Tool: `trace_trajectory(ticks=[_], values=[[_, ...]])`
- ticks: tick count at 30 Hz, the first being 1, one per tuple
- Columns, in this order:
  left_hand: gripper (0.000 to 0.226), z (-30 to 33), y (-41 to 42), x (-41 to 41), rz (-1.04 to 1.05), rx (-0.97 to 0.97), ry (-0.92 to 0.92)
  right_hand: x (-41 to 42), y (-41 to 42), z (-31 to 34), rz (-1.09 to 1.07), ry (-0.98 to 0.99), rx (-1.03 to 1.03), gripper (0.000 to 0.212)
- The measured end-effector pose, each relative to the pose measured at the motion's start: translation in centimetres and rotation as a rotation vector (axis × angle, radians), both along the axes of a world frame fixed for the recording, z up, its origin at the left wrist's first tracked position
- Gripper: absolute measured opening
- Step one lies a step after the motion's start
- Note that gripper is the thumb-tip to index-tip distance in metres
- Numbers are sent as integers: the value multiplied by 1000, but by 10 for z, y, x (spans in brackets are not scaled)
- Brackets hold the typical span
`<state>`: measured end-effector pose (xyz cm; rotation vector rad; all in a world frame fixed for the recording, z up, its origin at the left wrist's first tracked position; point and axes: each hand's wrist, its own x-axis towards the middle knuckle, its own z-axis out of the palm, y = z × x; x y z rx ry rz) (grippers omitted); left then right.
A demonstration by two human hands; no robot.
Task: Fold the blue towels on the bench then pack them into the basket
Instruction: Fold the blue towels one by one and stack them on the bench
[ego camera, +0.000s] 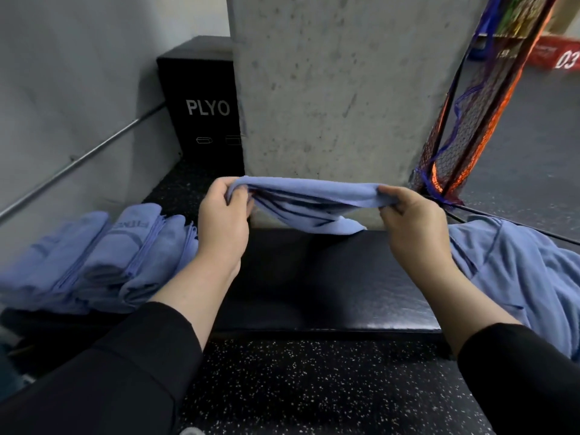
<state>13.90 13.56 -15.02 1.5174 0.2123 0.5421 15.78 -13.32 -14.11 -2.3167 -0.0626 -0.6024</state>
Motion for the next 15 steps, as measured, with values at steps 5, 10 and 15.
trace_trajectory(ticks=[5,10,15], values=[[34,-3,4,2,-6,279,21,5,-9,-1,-18,-18,163,21],[24,-12,6,6,106,369,100,4,-9,-8,15,58,395,18],[26,-26,0,12,14,487,453,10,-19,-20,7,241,454,23]])
